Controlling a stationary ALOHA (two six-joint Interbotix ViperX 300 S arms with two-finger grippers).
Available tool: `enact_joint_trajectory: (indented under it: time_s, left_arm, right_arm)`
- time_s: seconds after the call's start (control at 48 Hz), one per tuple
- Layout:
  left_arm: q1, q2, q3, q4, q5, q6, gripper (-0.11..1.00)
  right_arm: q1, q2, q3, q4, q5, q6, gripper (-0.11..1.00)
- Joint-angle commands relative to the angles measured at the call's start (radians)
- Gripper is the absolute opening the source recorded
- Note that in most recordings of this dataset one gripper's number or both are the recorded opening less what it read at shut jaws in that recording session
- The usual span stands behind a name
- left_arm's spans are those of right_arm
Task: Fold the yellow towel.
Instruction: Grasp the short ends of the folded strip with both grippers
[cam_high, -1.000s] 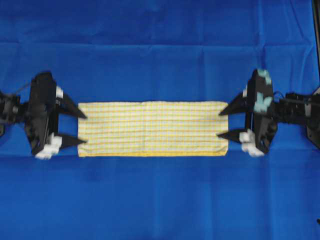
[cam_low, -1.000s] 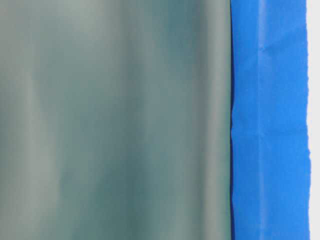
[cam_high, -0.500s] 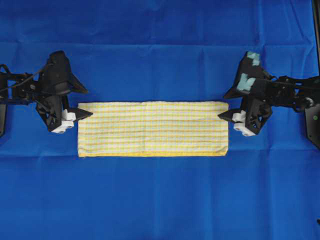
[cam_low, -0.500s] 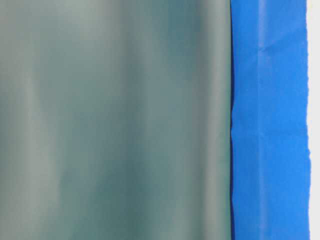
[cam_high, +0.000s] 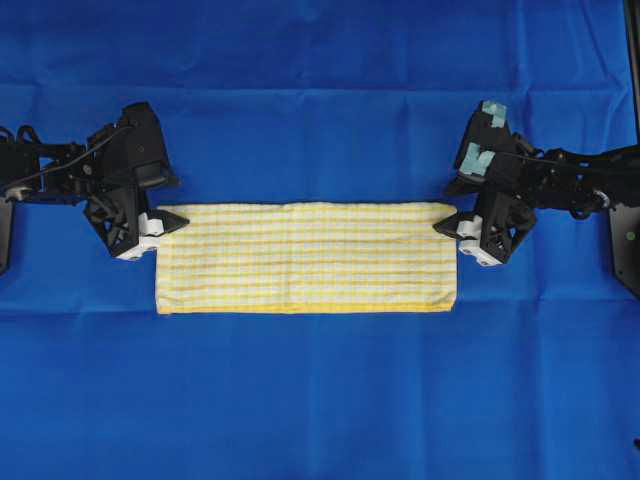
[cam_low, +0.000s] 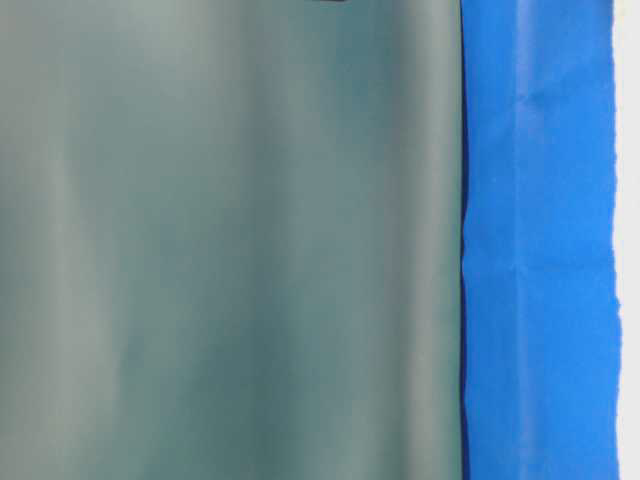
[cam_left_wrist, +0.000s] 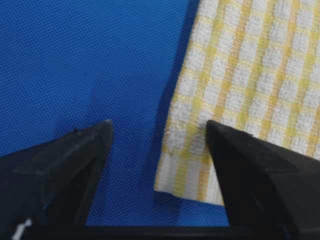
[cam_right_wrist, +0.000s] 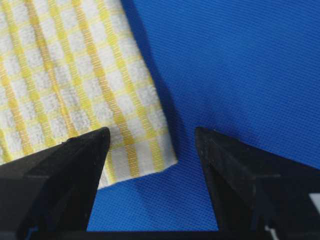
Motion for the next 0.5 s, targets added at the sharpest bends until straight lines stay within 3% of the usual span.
enact_joint_trajectory:
  time_s: [0.0, 0.188, 0.271, 0.375, 0.479]
  left_arm:
    - [0.011, 0.006, 0.000, -0.002, 0.009, -0.002, 0.67]
    - [0.008, 0.006, -0.002, 0.002, 0.049, -0.005, 0.34]
    - [-0.002, 0.006, -0.005, -0.002, 0.075, -0.005, 0.20]
    - [-0.015, 0.008, -0.011, -0.002, 0.115, -0.003, 0.04]
    - [-0.015, -0.005, -0.020, 0.002, 0.160, 0.000, 0.03]
  right_arm:
    - [-0.023, -0.005, -0.012, -0.002, -0.008, 0.002, 0.72]
    - [-0.032, -0.005, -0.014, -0.002, -0.002, 0.000, 0.71]
    - [-0.032, -0.006, -0.012, -0.008, 0.008, -0.002, 0.66]
    - [-0.031, -0.006, -0.017, -0.015, 0.021, -0.002, 0.46]
    - [-0.032, -0.006, -0.020, -0.023, 0.020, -0.002, 0.15]
